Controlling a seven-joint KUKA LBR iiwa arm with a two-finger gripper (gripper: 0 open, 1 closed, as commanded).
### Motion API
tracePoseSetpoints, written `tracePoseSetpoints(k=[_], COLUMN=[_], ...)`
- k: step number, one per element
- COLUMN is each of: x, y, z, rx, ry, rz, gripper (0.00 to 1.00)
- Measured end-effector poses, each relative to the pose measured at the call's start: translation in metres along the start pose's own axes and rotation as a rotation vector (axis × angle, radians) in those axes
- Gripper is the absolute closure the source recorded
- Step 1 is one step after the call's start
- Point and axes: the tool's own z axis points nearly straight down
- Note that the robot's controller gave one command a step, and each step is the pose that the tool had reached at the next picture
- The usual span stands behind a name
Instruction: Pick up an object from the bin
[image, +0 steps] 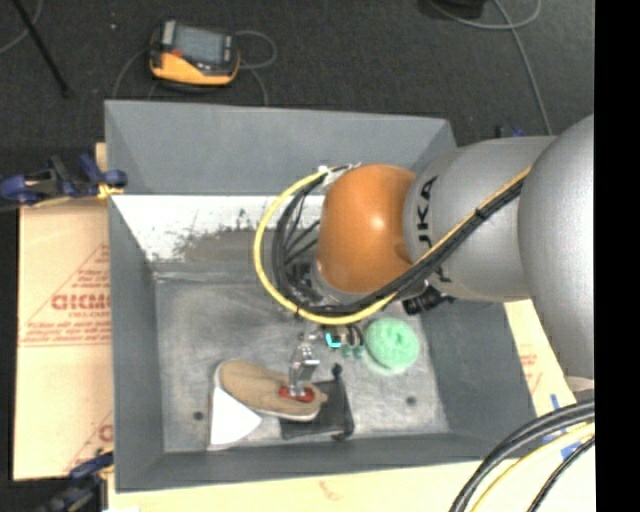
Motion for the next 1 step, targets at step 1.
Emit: tracePoseSetpoints(k=[1], x=[-0.0021], y=[-0.0002], z=[-0.004], rx=[-0.001], ry=[-0.008], rz=[0.003], gripper=[0.0])
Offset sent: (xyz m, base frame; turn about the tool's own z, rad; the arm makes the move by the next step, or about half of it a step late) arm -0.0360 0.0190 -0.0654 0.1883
